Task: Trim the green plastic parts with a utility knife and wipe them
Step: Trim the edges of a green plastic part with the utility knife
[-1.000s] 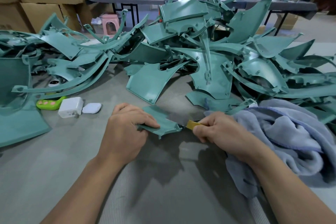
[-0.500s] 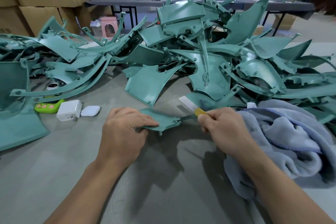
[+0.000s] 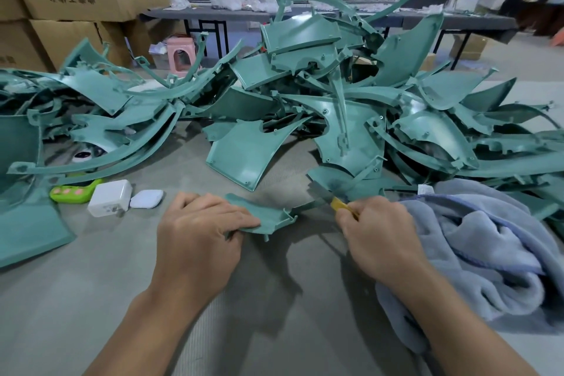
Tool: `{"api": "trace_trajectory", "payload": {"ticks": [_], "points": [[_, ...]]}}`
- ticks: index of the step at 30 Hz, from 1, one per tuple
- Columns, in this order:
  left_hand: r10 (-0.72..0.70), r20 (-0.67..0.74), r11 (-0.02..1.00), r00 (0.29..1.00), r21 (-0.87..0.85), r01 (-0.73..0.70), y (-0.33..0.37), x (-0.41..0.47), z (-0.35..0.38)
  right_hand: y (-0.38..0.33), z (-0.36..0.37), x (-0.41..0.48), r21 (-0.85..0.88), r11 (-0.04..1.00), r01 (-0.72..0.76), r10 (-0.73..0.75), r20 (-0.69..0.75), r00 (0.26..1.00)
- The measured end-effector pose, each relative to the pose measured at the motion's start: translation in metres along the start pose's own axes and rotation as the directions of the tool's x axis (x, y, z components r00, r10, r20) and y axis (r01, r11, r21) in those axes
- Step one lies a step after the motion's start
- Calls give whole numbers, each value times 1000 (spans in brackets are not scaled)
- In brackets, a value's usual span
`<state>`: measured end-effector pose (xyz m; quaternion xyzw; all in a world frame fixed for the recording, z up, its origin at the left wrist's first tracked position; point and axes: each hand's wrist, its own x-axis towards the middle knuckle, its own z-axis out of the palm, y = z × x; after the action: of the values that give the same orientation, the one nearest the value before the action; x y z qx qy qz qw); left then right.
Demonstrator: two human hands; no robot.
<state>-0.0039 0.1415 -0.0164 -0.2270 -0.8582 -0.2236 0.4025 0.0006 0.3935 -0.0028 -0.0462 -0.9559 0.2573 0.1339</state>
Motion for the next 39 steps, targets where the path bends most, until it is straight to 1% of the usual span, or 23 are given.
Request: {"api": "trace_trajectory", "payload": {"ticks": [3,5,6,8,10,12,14,15,18,19,20,21,23,25,26,27,29,30,32,33,36,38,39], "points": [[-12,-7,1000,1000,2,12,0,1,0,-9,7,-4,55,989,135,-140,109,984],[-11,-5,1000,1000,4,11,1,1,-1,-9,8,-3,-24,993,113,-109,133,985],[-8,-1,1000,1000,0,8,1,2,-1,-8,5,-2,-84,995,56,-47,105,993],[-9,5,1000,1000,-8,9,2,2,-1,-3,-5,3,-182,979,-94,89,-40,995],[-16,12,1000,1000,-18,17,1,2,0,0,-6,4,-137,984,-117,100,-125,987],[-19,20,999,1000,-30,20,0,1,0,-6,-1,-1,-34,999,10,-10,-20,1000],[-35,19,999,999,-35,36,-1,1,0,-9,5,-5,-74,994,81,-73,99,992],[-44,20,998,999,-31,45,-1,1,0,-7,5,-2,-119,992,44,-34,87,996],[-38,24,999,999,-29,39,-1,2,0,8,-11,12,-178,958,-224,207,-110,972],[-34,26,999,999,-30,35,0,2,0,13,-14,14,-164,950,-265,239,-162,957],[-32,27,999,999,-31,33,0,1,0,15,-15,14,-126,961,-247,221,-186,957],[-34,26,999,999,-33,35,-1,1,0,14,-12,12,-68,982,-175,161,-183,970],[-48,27,998,998,-37,49,-2,0,1,5,-4,3,14,1000,22,-21,-90,996],[-65,24,997,998,-31,65,-3,0,0,0,3,-1,-75,990,116,-114,31,993],[-69,26,997,997,-28,70,-3,0,0,1,1,3,-158,983,95,-88,47,995],[-69,29,997,997,-27,70,-3,1,0,4,-3,9,-208,978,11,-7,17,1000],[-63,39,997,997,-32,64,-1,1,0,12,-18,18,-208,959,-194,173,-116,978],[-59,42,997,997,-38,60,0,1,0,17,-25,19,-180,954,-239,203,-195,960],[-55,42,997,998,-47,57,3,2,0,20,-29,16,-104,977,-185,152,-265,952],[-55,42,997,998,-43,56,5,3,0,18,-27,13,-76,990,-117,96,-238,966],[-57,24,998,998,-33,58,6,3,-1,11,-16,9,-73,995,69,-73,-53,996],[-56,-2,998,998,-18,56,2,1,-2,16,-16,14,-76,997,26,-28,-21,999],[-53,-16,999,998,-12,53,0,0,-3,20,-20,17,-78,996,-39,34,-62,997]]}}
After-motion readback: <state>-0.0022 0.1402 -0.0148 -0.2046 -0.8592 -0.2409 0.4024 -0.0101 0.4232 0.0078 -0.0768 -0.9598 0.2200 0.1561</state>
